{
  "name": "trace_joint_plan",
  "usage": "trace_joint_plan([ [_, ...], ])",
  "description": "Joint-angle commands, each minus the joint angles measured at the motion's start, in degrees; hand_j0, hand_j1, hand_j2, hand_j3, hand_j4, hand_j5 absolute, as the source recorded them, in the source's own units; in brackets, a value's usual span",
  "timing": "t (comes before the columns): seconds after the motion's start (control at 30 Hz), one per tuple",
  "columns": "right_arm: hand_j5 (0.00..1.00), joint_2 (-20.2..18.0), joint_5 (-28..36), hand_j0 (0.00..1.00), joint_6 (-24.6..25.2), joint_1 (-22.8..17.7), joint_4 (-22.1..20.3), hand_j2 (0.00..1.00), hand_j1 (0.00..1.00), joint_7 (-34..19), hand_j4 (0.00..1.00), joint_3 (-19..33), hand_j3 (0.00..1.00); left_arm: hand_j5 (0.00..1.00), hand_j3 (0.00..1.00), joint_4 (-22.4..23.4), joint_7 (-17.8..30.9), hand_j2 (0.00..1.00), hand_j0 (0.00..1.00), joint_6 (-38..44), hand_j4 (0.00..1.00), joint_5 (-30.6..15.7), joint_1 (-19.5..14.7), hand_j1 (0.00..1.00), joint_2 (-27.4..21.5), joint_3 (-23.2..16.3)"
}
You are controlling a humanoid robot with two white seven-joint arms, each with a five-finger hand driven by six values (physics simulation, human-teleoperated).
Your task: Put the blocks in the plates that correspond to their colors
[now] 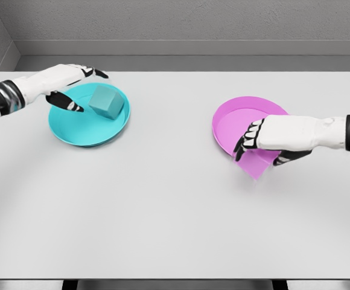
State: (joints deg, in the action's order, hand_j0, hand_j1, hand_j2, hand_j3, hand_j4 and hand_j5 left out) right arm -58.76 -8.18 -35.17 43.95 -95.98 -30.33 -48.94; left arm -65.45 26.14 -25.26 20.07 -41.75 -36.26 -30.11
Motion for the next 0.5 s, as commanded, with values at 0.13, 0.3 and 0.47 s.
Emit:
trace_joint_plan([
  [0.13,0.68,2.4,5.7,0.68,0.2,0.2,9.0,0.68,0.68,0.0,0.68,8.7,0.68,1.0,1.0,-0.6,-0.5,1.0,1.0,-9.7,1.0,-1.7,2.6,1.0,-9.1,2.7],
  [0.3,1.0,5.9,5.7,1.0,0.2,1.8,14.8,1.0,1.0,0.0,1.0,9.4,1.0,1.0,1.0,-0.4,-0.3,1.0,1.0,-9.7,1.0,-13.6,9.5,1.0,-16.4,2.7],
  [0.47,1.0,5.4,5.7,1.0,0.2,0.9,17.1,1.0,1.0,-0.1,1.0,12.3,1.0,1.0,1.0,0.2,0.0,1.0,1.0,-9.7,1.0,-13.5,11.9,1.0,-16.3,2.4],
])
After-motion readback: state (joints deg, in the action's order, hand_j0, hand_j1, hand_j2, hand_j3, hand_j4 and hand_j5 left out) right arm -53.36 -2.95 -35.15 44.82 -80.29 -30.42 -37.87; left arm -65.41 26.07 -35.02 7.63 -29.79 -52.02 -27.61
